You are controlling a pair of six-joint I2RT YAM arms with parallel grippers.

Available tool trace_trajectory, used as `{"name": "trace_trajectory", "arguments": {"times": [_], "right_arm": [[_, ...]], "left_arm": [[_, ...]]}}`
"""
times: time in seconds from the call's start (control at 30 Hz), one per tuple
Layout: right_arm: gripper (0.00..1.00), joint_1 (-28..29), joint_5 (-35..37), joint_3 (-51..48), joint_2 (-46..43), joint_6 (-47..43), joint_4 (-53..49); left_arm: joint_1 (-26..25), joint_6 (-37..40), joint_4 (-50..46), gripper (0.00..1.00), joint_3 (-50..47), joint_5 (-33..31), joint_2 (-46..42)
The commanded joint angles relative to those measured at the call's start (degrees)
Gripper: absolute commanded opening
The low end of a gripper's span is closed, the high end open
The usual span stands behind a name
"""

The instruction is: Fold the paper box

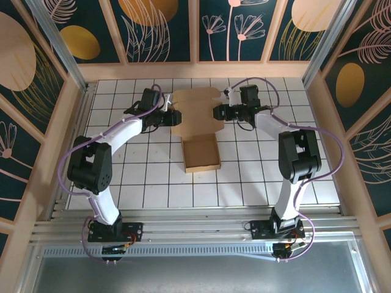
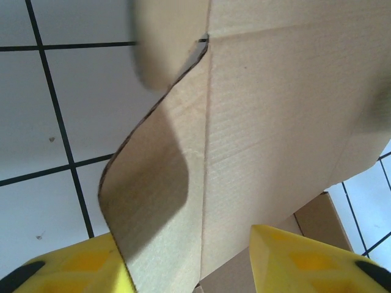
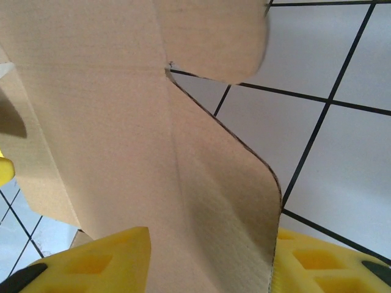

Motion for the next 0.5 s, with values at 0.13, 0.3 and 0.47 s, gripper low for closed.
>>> {"name": "trace_trajectory", "arguments": {"times": [0.13,0.3,0.47], "right_arm": [[0.34,0.54,0.54,0.53,-1.02,1.35,2.06],[0.24,2.58,3.64,-0.06,-1.95,2.78,2.37],[0.12,4.61,6.83,-1.43,-3.64,5.04,3.19]], "left_arm": [[0.17,2.35,-2.25,0.33,2.50,0.43,0.89],[-0.10,3.05,-1.86,0.25,2.78,2.30,1.01],[-1.21,3.75,-1.47,0.24,1.85,-0.13,0.18]]}}
